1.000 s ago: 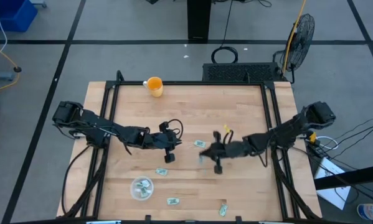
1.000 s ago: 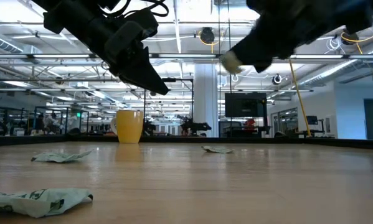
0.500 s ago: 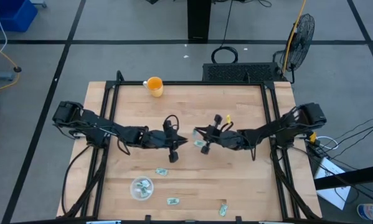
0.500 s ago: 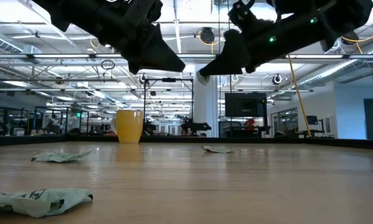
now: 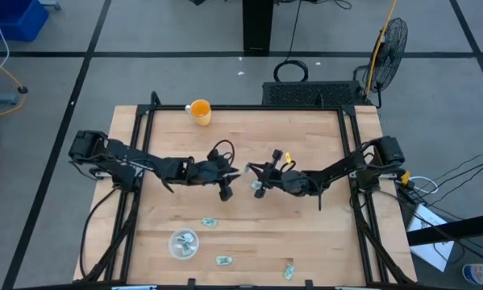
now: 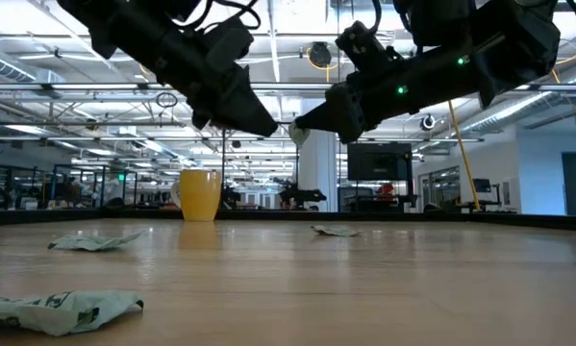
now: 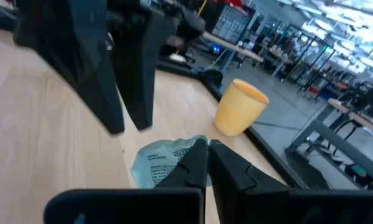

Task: Pick and place Stevia / Truvia into bins
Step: Put the stevia packet into the transparent container

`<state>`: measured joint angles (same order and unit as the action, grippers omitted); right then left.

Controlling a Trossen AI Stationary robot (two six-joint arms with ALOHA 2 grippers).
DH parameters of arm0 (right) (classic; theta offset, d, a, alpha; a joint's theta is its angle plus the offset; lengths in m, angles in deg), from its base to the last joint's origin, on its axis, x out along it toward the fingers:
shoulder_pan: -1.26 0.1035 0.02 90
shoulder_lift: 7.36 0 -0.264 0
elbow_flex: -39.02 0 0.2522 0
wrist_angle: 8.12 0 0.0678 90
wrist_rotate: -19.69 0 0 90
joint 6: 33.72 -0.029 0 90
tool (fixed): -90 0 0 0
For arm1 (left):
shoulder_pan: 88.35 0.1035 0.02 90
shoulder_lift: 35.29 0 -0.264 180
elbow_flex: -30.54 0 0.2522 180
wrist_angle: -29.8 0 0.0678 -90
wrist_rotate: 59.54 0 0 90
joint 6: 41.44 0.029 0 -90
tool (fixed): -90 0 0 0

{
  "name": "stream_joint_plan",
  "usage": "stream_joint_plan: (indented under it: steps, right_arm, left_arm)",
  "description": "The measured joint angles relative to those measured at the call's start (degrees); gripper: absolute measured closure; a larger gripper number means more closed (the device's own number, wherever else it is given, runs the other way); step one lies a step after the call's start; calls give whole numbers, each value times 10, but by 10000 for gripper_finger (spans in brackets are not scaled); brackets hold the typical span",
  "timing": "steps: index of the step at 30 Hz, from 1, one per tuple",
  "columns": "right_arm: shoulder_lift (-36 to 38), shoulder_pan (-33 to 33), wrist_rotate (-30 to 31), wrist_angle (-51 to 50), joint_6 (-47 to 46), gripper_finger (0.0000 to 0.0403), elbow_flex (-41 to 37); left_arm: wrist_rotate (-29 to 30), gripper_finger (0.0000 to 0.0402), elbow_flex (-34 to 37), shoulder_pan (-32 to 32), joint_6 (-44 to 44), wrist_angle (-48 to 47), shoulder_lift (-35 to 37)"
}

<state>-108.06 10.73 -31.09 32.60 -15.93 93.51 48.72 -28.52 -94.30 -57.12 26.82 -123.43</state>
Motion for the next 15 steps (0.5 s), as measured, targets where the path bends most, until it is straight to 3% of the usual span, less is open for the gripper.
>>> stream_joint_plan:
  steps: [8,15]
  right_arm:
    - [0,-14,-2,16,16,401,0]
    - [0,-20,-21,36,11,401,0]
  left_arm:
    - [-33,199,0,22,-31,59,0]
    - [-11,168,0,29,-32,88,0]
